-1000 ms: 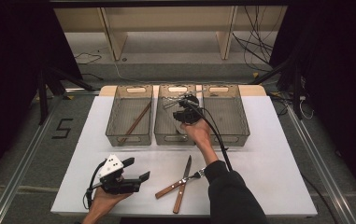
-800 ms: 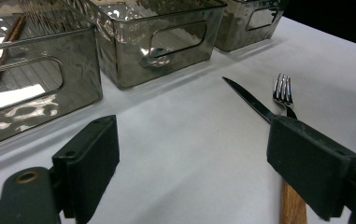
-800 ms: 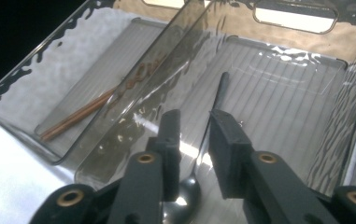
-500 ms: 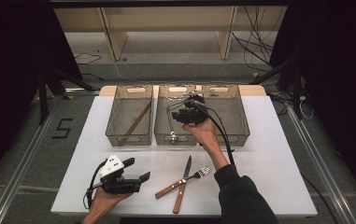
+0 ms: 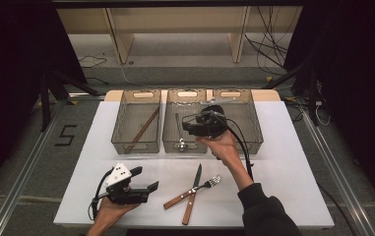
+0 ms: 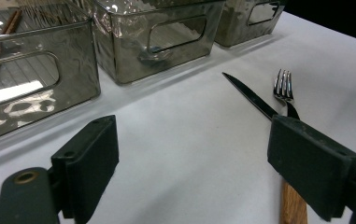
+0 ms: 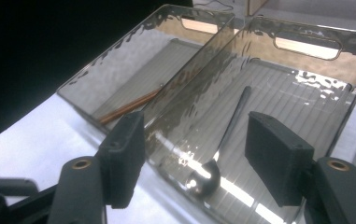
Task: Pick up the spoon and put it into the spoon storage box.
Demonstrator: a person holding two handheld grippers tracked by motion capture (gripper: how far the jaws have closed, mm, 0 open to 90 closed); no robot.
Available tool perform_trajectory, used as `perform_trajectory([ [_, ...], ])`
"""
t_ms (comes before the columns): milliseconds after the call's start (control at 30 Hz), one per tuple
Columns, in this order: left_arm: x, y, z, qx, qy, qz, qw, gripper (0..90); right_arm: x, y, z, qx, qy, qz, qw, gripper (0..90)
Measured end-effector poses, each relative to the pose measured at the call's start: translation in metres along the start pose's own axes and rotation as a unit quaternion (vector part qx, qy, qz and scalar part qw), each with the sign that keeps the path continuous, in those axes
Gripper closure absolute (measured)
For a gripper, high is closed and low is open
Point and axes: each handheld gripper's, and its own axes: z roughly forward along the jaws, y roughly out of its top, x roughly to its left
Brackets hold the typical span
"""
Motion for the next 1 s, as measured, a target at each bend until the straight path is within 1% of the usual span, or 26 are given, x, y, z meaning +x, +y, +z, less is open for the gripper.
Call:
perform_trajectory([
  [67, 0.000, 0.000, 0.000, 0.001, 0.000, 0.002, 1.0000, 16.4, 0.001, -0.004, -0.007, -0.006, 0.004, -0.005, 1.0000, 37.7],
  [200, -0.001, 0.000, 0.001, 0.003, 0.001, 0.000, 1.0000, 16.4, 0.002, -0.013, -0.022, -0.019, 0.009, -0.009, 0.9997, 37.0],
  [300, -0.001, 0.000, 0.001, 0.005, 0.000, -0.001, 1.0000, 16.4, 0.003, -0.021, -0.031, -0.023, 0.012, -0.013, 0.9996, 36.9],
  [433, -0.002, 0.000, 0.002, 0.008, -0.002, 0.002, 1.0000, 16.4, 0.004, -0.033, -0.039, -0.023, 0.011, -0.022, 0.9994, 36.7],
  [500, -0.003, 0.000, 0.002, 0.009, -0.003, 0.000, 1.0000, 16.4, 0.003, -0.039, -0.043, -0.023, 0.013, -0.023, 0.9994, 36.6],
  [667, -0.004, 0.000, 0.005, 0.018, -0.008, 0.004, 0.9998, 16.4, 0.001, -0.059, -0.054, -0.029, 0.016, -0.028, 0.9990, 35.7],
  [767, -0.005, -0.001, 0.006, 0.021, -0.008, 0.004, 0.9997, 16.4, -0.001, -0.070, -0.063, -0.036, 0.020, -0.024, 0.9989, 35.4],
  [800, -0.005, 0.000, 0.006, 0.022, -0.008, 0.003, 0.9997, 16.4, -0.001, -0.074, -0.066, -0.039, 0.020, -0.019, 0.9988, 35.4],
  [967, -0.006, -0.001, 0.007, 0.028, -0.009, 0.004, 0.9996, 16.4, -0.003, -0.089, -0.078, -0.057, 0.025, -0.016, 0.9979, 35.5],
  [1000, -0.006, -0.001, 0.007, 0.028, -0.010, 0.004, 0.9996, 16.4, -0.004, -0.090, -0.080, -0.057, 0.026, -0.019, 0.9978, 35.4],
])
